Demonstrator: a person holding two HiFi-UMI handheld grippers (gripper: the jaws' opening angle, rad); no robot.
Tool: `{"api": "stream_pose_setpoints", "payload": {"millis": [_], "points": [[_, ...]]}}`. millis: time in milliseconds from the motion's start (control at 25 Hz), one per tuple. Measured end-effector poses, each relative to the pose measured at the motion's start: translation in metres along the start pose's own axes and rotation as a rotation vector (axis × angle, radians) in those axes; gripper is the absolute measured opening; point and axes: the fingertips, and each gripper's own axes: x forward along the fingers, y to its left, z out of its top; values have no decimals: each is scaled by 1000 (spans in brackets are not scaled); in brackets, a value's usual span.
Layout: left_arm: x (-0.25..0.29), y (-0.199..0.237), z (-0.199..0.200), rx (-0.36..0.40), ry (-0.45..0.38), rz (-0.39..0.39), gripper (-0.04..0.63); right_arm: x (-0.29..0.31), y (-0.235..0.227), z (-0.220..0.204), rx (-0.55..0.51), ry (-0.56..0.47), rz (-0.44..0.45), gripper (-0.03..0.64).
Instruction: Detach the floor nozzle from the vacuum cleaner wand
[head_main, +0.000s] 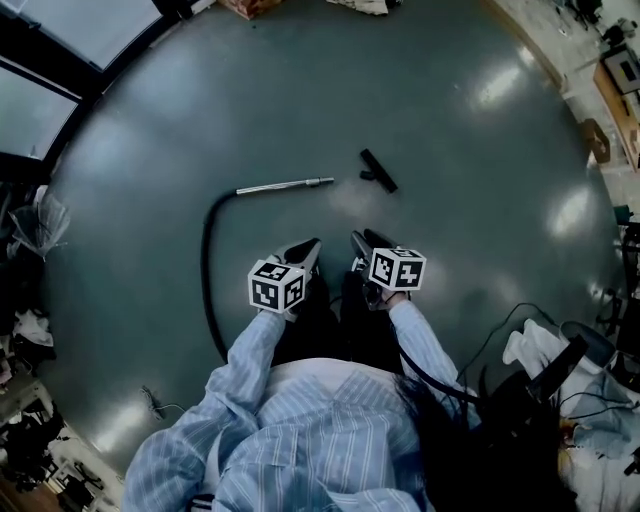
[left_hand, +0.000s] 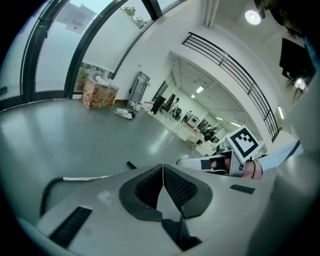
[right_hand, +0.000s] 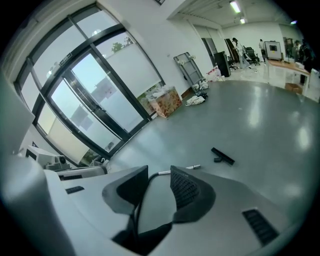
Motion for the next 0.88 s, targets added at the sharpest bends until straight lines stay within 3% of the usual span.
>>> {"api": "stream_pose_setpoints", "payload": {"millis": [240, 600, 760, 880], "points": [[1, -18, 0, 99, 32, -41, 11, -15, 1, -24, 23, 22, -3, 143], [-10, -68, 12, 110, -95, -6, 11, -67, -14, -45, -48, 5, 7, 143], [-11, -99, -8, 65, -153, 50, 11, -108, -38, -75, -105, 40, 9, 143], [-11, -142, -48, -9, -189, 98, 11, -153, -70, -106, -129, 62, 32, 143]]}}
